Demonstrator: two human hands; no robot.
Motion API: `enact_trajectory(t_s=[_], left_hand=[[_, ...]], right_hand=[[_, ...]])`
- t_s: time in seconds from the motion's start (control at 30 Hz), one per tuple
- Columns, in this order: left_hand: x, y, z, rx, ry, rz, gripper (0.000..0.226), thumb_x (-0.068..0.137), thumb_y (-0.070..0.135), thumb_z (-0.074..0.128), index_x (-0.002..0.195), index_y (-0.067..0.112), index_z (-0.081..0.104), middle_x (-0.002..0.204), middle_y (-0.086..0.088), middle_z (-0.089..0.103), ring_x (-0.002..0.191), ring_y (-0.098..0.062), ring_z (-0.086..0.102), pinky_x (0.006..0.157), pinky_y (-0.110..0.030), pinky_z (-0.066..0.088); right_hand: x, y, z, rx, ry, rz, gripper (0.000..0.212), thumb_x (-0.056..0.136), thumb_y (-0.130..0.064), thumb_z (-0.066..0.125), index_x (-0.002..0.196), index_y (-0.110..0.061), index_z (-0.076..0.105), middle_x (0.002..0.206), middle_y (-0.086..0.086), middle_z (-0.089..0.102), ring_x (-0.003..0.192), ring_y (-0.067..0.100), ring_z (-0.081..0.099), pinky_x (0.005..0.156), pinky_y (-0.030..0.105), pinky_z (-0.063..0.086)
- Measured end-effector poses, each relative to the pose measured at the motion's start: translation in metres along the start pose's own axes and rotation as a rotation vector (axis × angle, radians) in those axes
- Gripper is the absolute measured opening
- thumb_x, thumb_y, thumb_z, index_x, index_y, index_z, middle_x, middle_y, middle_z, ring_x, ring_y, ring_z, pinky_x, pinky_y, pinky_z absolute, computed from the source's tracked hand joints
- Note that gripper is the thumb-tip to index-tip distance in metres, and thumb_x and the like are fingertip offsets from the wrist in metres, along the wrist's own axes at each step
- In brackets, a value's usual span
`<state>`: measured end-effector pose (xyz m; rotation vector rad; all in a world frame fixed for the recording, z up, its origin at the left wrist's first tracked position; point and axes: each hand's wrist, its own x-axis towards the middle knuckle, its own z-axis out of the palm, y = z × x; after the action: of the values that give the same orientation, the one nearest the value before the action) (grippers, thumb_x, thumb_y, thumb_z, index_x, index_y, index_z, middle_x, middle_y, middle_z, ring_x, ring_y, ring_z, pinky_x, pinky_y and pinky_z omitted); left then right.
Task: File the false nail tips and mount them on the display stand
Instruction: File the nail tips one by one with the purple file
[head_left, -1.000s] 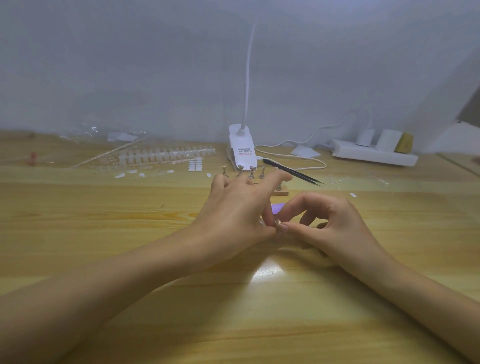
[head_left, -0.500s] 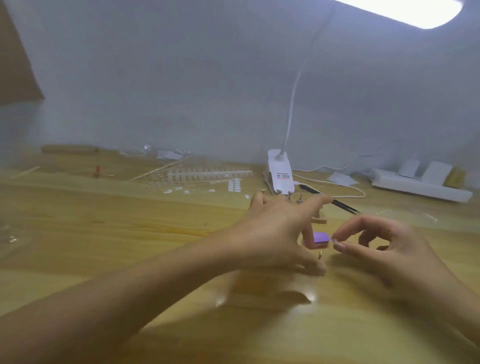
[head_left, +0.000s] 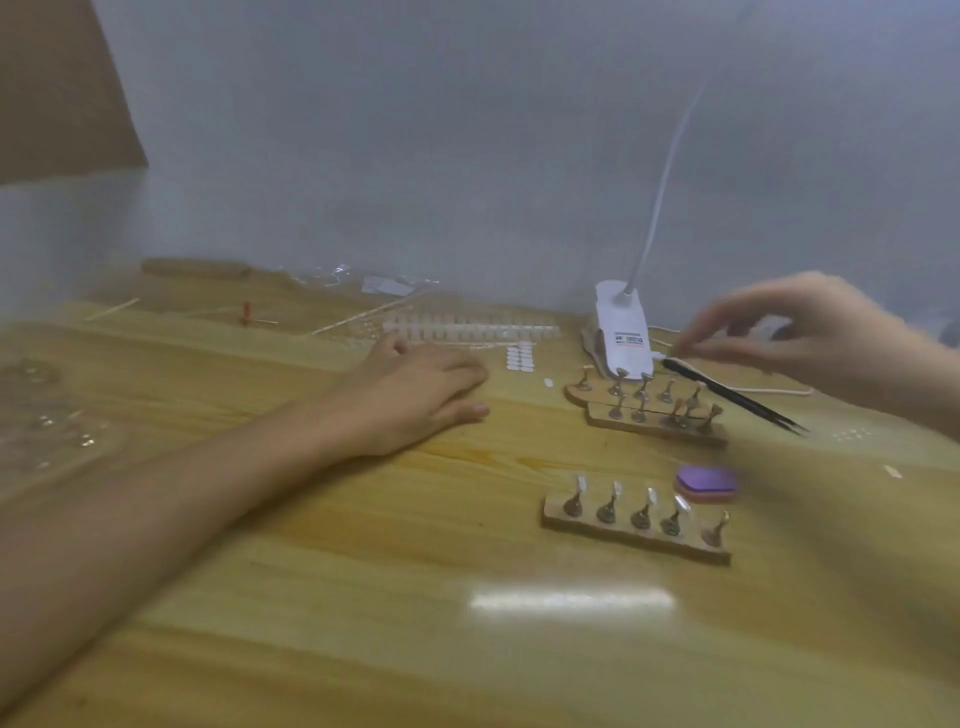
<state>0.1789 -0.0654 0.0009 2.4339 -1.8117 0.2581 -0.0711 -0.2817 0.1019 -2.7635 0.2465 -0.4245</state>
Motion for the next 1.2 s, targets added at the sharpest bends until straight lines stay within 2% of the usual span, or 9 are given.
enact_trajectory(t_s=[0.1,0.17,0.27,0.43,0.63,0.8,0.9,1.07,1.2], left_hand=[[-0.006,-0.002,0.003,0.003,0.052,0.001,0.075,0.087,0.076,0.011,0.138,0.035,0.048,0.148,0.019,0.043,0.136,-0.003,0.036,0.105,-0.038,0.017],[-0.007,-0.002,0.004,-0.006,0.054,-0.028,0.072,0.088,0.073,0.011,0.138,0.037,0.047,0.149,0.02,0.042,0.138,-0.003,0.032,0.112,-0.043,0.016],[-0.008,0.0,0.005,-0.01,0.014,-0.069,0.062,0.091,0.066,0.016,0.142,0.039,0.041,0.153,0.024,0.033,0.144,-0.004,0.02,0.117,-0.044,0.004],[-0.007,0.003,0.004,-0.03,-0.012,-0.101,0.057,0.094,0.062,0.019,0.142,0.04,0.039,0.154,0.026,0.029,0.147,-0.003,0.01,0.119,-0.045,0.0],[-0.008,0.006,0.002,-0.05,-0.008,-0.119,0.059,0.091,0.062,0.016,0.141,0.04,0.04,0.154,0.027,0.029,0.146,-0.003,0.009,0.12,-0.044,0.0],[-0.009,0.006,0.001,-0.06,0.015,-0.108,0.059,0.091,0.06,0.016,0.138,0.039,0.043,0.152,0.025,0.033,0.146,-0.005,0.011,0.119,-0.047,0.003],[-0.009,0.005,0.003,-0.086,0.027,-0.11,0.054,0.094,0.058,0.021,0.138,0.037,0.045,0.152,0.025,0.034,0.146,-0.005,0.014,0.118,-0.044,0.002],[-0.008,0.007,0.004,-0.106,0.018,-0.117,0.049,0.097,0.055,0.028,0.14,0.036,0.044,0.152,0.024,0.033,0.145,-0.004,0.015,0.119,-0.042,0.003],[-0.009,0.006,0.004,-0.088,0.039,-0.115,0.046,0.098,0.053,0.031,0.138,0.037,0.045,0.151,0.026,0.034,0.144,-0.003,0.017,0.119,-0.042,0.004]], right_hand=[[0.074,-0.015,0.035,-0.078,-0.112,-0.209,0.018,0.09,-0.037,0.064,0.103,-0.034,0.077,0.104,-0.017,0.073,0.093,0.004,0.067,0.083,0.021,0.052],[0.113,-0.018,0.062,-0.192,-0.217,-0.312,0.02,0.095,-0.022,0.066,0.111,-0.028,0.075,0.117,-0.011,0.071,0.105,0.01,0.066,0.093,0.029,0.05],[0.142,-0.011,0.092,-0.229,-0.295,-0.396,0.02,0.092,-0.016,0.071,0.109,-0.026,0.076,0.113,-0.01,0.072,0.1,0.007,0.067,0.089,0.034,0.052],[0.152,0.007,0.106,-0.098,-0.217,-0.431,0.012,0.083,-0.015,0.08,0.092,-0.021,0.078,0.094,-0.013,0.074,0.08,-0.01,0.064,0.076,0.021,0.052],[0.15,0.011,0.108,-0.034,-0.22,-0.421,0.01,0.083,-0.012,0.08,0.091,-0.017,0.077,0.095,-0.009,0.074,0.086,-0.001,0.069,0.082,0.033,0.055],[0.157,0.003,0.104,-0.067,-0.27,-0.401,0.011,0.081,-0.011,0.081,0.082,-0.017,0.073,0.092,-0.011,0.072,0.079,-0.01,0.066,0.078,0.027,0.052],[0.157,0.003,0.103,-0.068,-0.289,-0.371,0.012,0.081,-0.008,0.08,0.081,-0.017,0.071,0.093,-0.011,0.073,0.083,-0.006,0.068,0.08,0.028,0.051],[0.149,0.005,0.103,-0.016,-0.278,-0.336,0.013,0.084,-0.007,0.078,0.092,-0.016,0.076,0.099,-0.007,0.073,0.091,0.005,0.071,0.085,0.039,0.054],[0.15,0.003,0.105,-0.003,-0.277,-0.33,0.009,0.084,-0.007,0.078,0.087,-0.015,0.076,0.098,-0.006,0.073,0.091,0.01,0.071,0.086,0.043,0.054]])
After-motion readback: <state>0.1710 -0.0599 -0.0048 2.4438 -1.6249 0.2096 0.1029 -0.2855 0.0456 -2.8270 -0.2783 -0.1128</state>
